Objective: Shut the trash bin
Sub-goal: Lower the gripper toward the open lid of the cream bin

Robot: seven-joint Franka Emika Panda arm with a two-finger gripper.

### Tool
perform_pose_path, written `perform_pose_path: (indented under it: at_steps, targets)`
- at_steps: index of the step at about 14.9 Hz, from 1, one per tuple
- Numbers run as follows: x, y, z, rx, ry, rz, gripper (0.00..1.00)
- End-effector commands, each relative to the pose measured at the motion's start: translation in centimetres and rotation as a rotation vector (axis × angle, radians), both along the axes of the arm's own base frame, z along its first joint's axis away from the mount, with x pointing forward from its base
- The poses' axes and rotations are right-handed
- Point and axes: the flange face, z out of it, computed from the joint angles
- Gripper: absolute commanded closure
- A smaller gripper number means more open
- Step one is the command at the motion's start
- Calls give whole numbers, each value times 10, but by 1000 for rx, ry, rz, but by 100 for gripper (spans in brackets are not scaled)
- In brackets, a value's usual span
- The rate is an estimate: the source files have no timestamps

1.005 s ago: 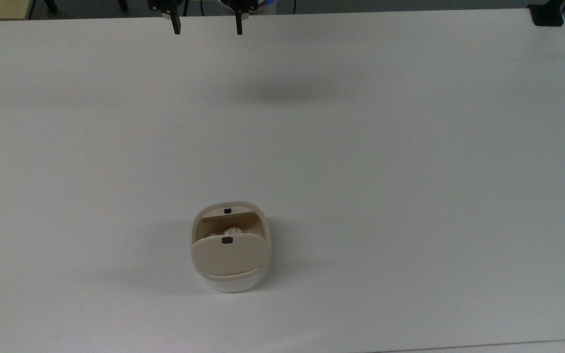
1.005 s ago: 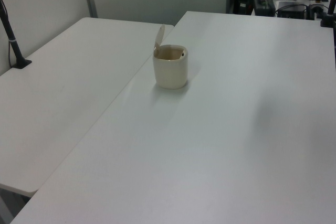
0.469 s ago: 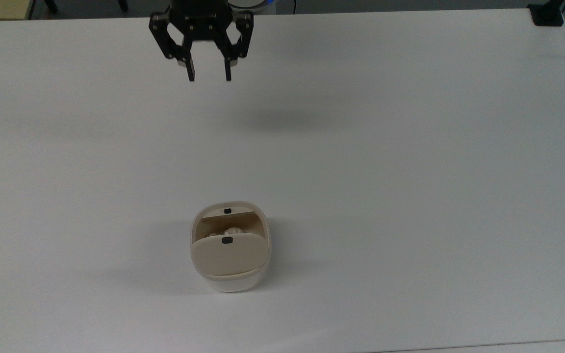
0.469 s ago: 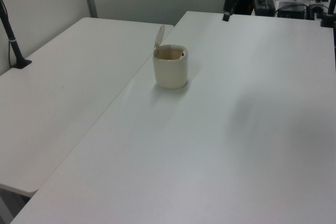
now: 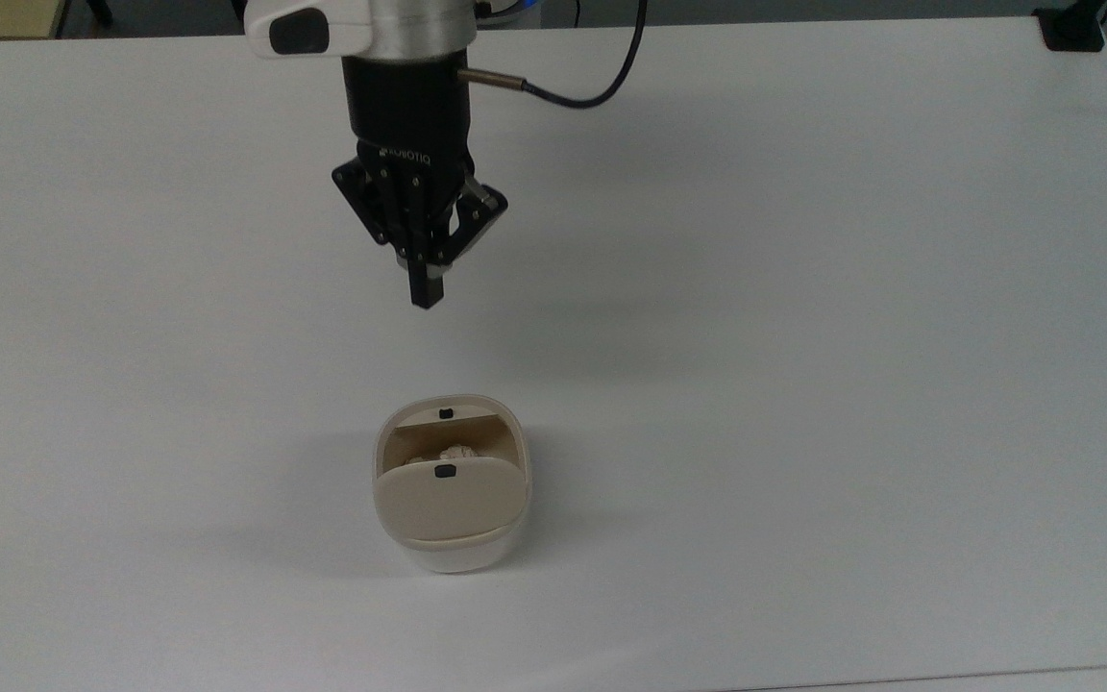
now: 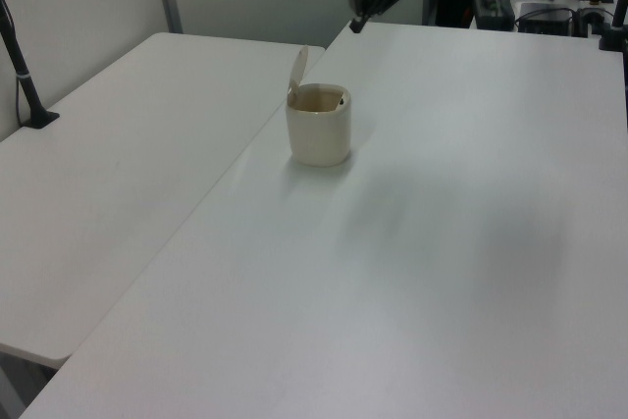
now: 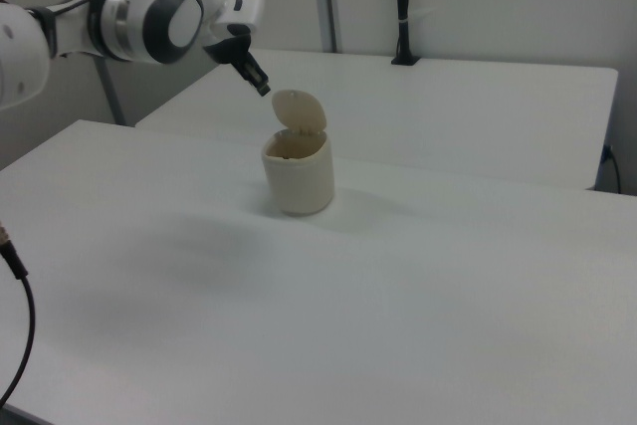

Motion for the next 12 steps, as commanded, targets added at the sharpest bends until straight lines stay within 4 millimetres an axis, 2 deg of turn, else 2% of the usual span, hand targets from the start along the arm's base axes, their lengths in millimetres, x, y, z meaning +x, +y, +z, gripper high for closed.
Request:
perform_pose_path:
  at_steps: [1,5,7,10,12]
  targets:
    - [34,5,-8,143,-123,-198,100]
    - [52,11,-23,256,-246,-296,100]
    - [59,29,-41,273,-289,-278,100]
    - [66,29,-56,312,-342,-300,100]
    - [70,29,-59,362,-365,-345,100]
